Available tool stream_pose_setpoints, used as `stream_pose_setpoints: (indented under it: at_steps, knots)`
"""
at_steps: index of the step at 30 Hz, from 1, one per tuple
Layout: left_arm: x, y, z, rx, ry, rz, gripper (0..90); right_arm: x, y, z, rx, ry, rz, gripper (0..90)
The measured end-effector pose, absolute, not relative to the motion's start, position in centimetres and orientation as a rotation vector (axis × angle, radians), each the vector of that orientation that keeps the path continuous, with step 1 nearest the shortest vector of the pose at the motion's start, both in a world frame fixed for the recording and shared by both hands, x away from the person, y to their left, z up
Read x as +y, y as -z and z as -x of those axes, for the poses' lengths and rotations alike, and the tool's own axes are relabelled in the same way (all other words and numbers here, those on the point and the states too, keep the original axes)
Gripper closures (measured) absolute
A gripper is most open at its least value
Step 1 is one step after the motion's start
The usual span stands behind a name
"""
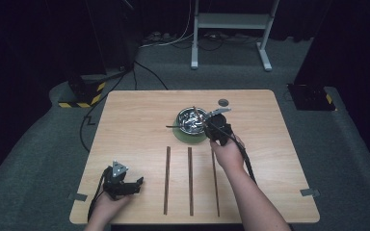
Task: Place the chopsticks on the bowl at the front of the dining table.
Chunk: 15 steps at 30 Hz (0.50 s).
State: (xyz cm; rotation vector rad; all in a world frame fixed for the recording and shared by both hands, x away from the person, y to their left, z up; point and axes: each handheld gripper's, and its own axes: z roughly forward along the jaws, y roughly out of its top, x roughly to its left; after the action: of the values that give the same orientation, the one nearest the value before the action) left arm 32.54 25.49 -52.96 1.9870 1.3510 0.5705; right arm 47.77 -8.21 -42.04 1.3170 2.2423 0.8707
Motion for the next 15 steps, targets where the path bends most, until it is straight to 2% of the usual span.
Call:
stream_pose_setpoints:
  at_steps: [15]
  knots:
    - [25.5, 53.0, -32.5, 1.332, -0.569, -1.997, 9.6, -6.5, 43.2, -51.3, 2.223, -0.841, -1.36, 84.3]
